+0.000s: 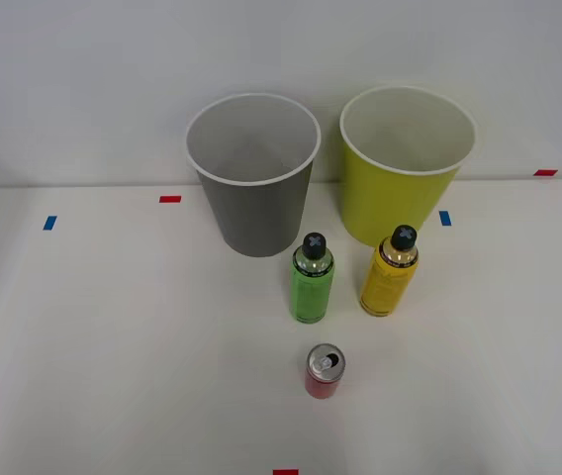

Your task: Put cans in the gray bin, plastic bottles in the light green bin

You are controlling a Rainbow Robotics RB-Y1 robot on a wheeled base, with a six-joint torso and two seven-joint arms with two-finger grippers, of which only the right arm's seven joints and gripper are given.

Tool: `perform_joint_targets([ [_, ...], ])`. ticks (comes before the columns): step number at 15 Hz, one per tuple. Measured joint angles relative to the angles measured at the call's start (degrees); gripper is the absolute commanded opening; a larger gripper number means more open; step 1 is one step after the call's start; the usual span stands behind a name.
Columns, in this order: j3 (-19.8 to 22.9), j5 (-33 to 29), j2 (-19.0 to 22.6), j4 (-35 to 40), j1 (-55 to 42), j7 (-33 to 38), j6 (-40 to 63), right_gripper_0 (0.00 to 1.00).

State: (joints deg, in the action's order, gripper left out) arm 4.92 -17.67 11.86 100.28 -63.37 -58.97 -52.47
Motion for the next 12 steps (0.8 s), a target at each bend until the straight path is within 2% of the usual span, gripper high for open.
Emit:
perform_joint_targets([
  [12, 0.00, 0.00, 0.00, 0.00, 0.00, 0.00, 0.00, 1.00],
])
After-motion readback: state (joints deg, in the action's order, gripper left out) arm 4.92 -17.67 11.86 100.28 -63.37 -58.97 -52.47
